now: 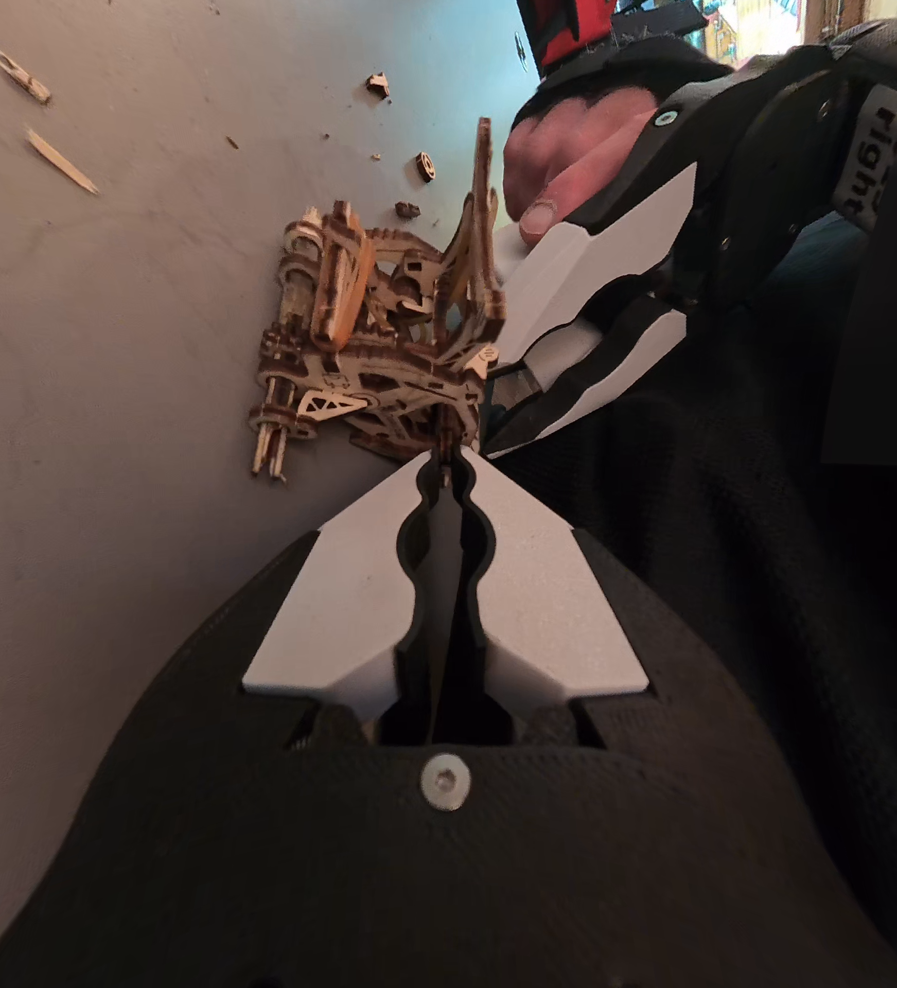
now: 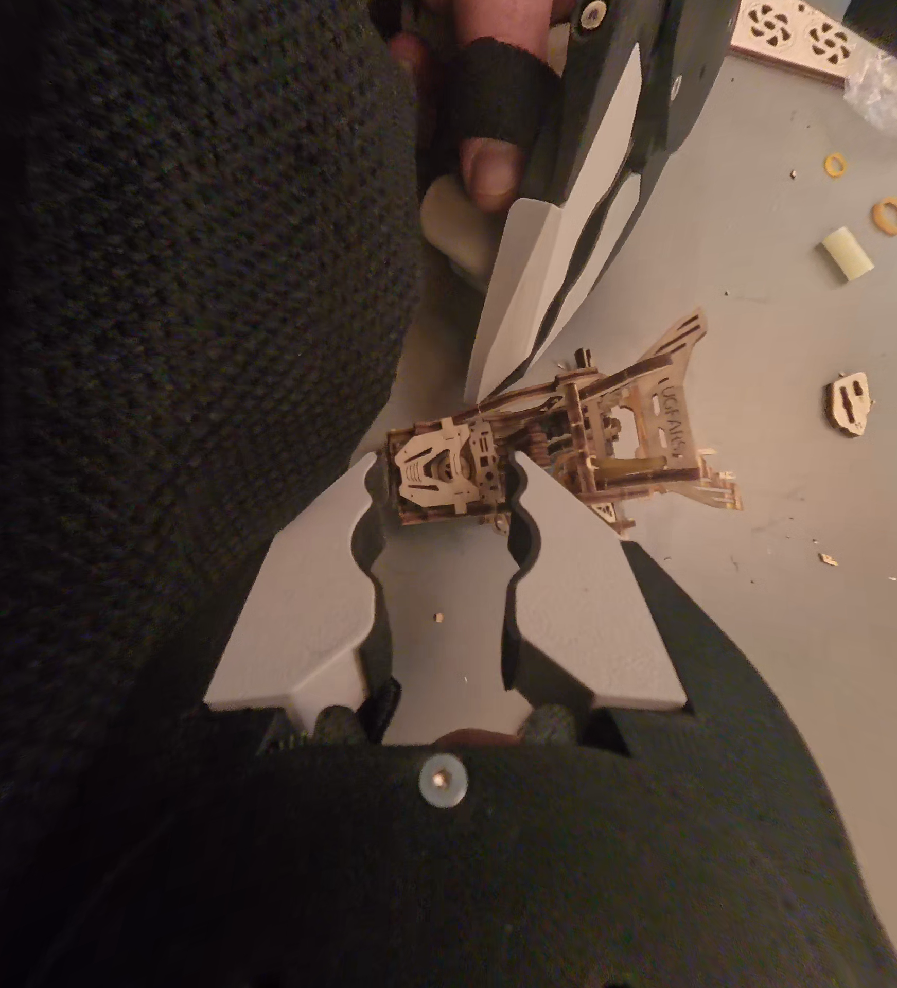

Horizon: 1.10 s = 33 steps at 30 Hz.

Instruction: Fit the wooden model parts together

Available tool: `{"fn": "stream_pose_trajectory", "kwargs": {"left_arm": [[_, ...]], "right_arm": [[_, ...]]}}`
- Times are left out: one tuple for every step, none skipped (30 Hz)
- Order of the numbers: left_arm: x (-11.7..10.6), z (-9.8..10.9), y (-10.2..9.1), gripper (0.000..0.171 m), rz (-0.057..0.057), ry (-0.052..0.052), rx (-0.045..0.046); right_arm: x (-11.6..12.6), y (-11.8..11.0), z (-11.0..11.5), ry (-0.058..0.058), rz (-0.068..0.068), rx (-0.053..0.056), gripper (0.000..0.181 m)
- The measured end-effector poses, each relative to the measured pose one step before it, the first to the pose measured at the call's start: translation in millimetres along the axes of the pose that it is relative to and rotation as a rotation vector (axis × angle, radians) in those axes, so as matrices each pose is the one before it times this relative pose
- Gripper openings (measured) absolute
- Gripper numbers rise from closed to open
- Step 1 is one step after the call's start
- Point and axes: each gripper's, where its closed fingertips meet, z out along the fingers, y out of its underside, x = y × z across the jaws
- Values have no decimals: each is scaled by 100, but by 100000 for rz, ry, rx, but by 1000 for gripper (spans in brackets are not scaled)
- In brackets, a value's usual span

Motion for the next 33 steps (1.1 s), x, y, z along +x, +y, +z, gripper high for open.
{"fn": "stream_pose_trajectory", "kwargs": {"left_arm": [[34,18,50,1,186,92,-233],[-7,-1,-1,1,-39,26,-23],[51,30,12,1,-168,547,-197],[71,55,0,1,121,588,-346],[-26,48,-39,1,72,-76,-275],[-4,40,-3,1,-77,27,-124],[-16,3,-34,1,230,-422,389],[-15,-17,-6,1,229,-526,336],[-5,18,-26,1,-781,-156,675],[22,31,1,1,-1080,171,714],[-2,8,-2,1,-464,-161,559],[-2,4,7,1,-33,-325,332],[-6,2,20,1,-651,-82,229],[0,7,16,1,-1376,369,455],[-10,-1,4,1,-514,-59,529],[-3,-1,21,2,82,-457,302],[9,-1,15,2,-1306,397,496],[-8,9,-4,2,-1307,406,786],[-21,21,11,2,215,-499,161],[-10,7,32,2,-342,-70,-177],[-2,-1,1,2,-1826,1086,-260],[-2,15,8,2,-224,374,-383],[-16,17,15,2,170,-43,-352],[-2,14,15,2,-949,619,-293],[9,13,-2,2,-869,1127,-422],[-7,9,-5,2,-34,309,-350],[-19,3,17,2,-49,-191,-549],[-3,16,11,2,-280,215,-692],[3,31,-12,2,220,297,-273],[-23,11,-9,2,69,-190,305],[-2,8,38,2,-234,-292,247],[7,14,6,2,273,-198,91],[-16,2,4,2,962,-741,-169]], "right_arm": [[54,-29,-96,349,-670,-112,42],[-3,21,8,108,-495,-454,44],[-81,171,159,-19,-1216,-1267,44],[-102,210,275,310,-2065,-1137,42],[-2,86,181,1182,-2353,-335,42],[100,81,5,961,-1640,-777,40],[23,24,-11,-8,289,-249,40],[1,-3,9,372,-67,119,40],[-2,8,4,377,-122,-36,40],[-36,10,-18,139,-544,-42,40],[-5,9,2,-140,65,257,40],[2,0,-3,-270,-101,-38,40],[-10,-5,18,-18,-798,-516,40],[-17,-4,20,-29,-440,-490,40],[5,3,11,-100,-731,-283,40],[-3,-13,10,-185,-49,135,40],[2,-5,13,-252,603,387,40],[1,-3,-1,-2,21,484,40],[-5,5,16,406,-449,181,40],[1,-11,16,76,108,119,40],[1,-6,5,-67,-13,64,40],[-8,14,9,138,-690,-67,40],[-1,0,4,-40,-353,-282,40],[10,-23,24,-158,152,140,40],[-2,0,-8,7,57,236,40],[-1,4,9,163,-297,25,39],[1,-17,8,-85,-34,-137,39],[7,2,11,-54,43,-207,39],[6,20,-3,53,212,-226,39],[9,10,23,139,225,-483,39],[8,0,13,-139,-385,-815,39],[6,9,2,-313,-217,-391,39],[16,-16,7,-204,364,-59,39]]}}
